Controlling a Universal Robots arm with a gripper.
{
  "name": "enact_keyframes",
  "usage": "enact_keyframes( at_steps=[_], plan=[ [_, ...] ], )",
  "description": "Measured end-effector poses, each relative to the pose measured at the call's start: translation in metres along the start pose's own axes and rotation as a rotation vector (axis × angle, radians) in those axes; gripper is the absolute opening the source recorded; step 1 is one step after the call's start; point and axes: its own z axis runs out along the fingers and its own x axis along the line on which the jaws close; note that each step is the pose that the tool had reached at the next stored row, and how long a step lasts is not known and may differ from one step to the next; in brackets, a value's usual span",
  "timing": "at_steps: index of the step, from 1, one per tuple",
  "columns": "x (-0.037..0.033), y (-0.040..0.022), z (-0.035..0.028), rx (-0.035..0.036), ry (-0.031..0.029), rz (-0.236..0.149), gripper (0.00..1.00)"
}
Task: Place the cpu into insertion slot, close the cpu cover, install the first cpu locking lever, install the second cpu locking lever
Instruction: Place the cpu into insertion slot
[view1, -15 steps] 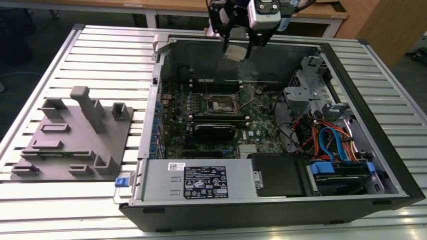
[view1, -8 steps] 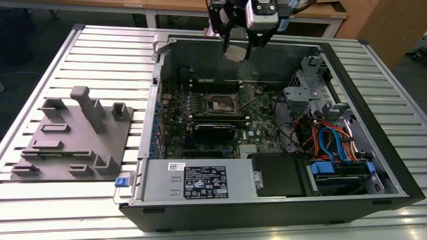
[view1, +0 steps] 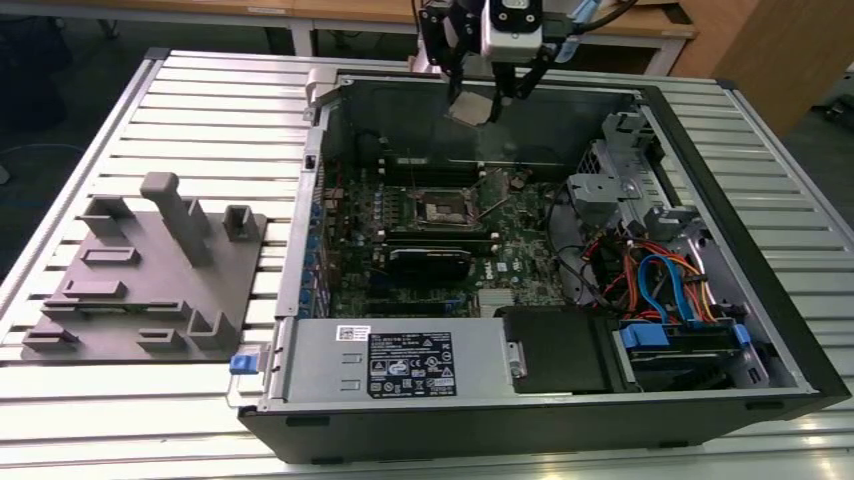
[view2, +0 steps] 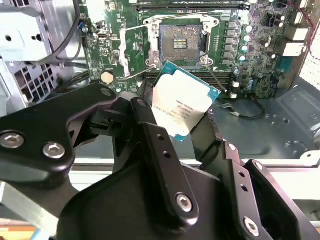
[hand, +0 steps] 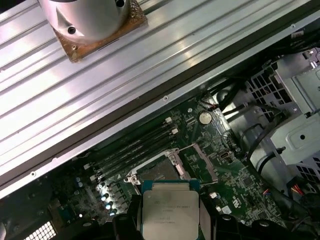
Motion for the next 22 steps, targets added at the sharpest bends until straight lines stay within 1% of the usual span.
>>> enact_keyframes(
  at_steps=[7,18,20,22],
  plan=[
    [-0.0003,-0.0004,0.0006,-0.0001,-0.0007,0.007,0.54],
    [-0.0003,-0.0004,0.0006,-0.0001,-0.0009,0.009,0.54],
    [-0.0003,-0.0004,0.0007,-0.0005,-0.0021,0.025,0.54],
    [-0.0003,-0.0004,0.0012,-0.0012,-0.0048,0.057,0.54]
  ],
)
